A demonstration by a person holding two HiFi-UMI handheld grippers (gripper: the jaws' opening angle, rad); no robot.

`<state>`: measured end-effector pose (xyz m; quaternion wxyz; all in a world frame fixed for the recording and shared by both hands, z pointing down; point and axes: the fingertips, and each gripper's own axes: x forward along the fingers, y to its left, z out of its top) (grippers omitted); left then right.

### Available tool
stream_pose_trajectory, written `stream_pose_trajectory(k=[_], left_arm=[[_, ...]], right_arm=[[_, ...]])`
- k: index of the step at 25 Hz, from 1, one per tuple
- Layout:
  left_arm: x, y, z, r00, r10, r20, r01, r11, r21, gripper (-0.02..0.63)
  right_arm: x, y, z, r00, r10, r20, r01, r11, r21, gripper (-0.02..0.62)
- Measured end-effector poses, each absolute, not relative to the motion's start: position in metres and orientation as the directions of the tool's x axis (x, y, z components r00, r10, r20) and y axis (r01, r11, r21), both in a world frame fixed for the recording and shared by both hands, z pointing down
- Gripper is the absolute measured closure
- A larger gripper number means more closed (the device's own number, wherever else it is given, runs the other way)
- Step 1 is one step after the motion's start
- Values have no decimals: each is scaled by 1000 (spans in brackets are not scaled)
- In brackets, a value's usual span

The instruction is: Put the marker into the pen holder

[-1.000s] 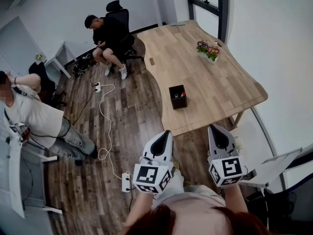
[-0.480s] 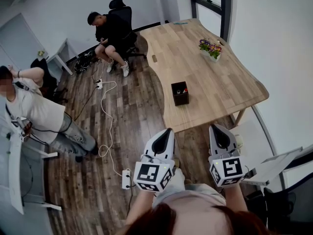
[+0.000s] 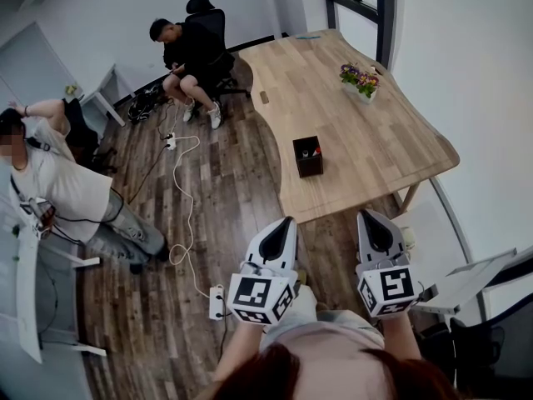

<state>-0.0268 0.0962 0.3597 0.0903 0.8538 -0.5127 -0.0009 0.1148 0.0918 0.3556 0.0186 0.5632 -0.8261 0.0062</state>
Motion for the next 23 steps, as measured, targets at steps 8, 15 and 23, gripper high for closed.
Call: stream_pose_trajectory(k=[8, 15, 23], left_arm=[[-25, 95, 361, 479, -873, 95, -873, -463, 152, 606], [-22, 92, 360, 487, -868, 98, -870, -471, 147, 606], [-20, 86, 361, 497, -862, 101, -864, -481, 150, 606]], right_arm=[[111, 90, 359, -375, -926, 41, -927, 376, 5, 595], [111, 88, 359, -374, -927, 43, -927, 374, 2, 595], [108, 84, 365, -383, -923, 42, -923, 384, 11, 595]])
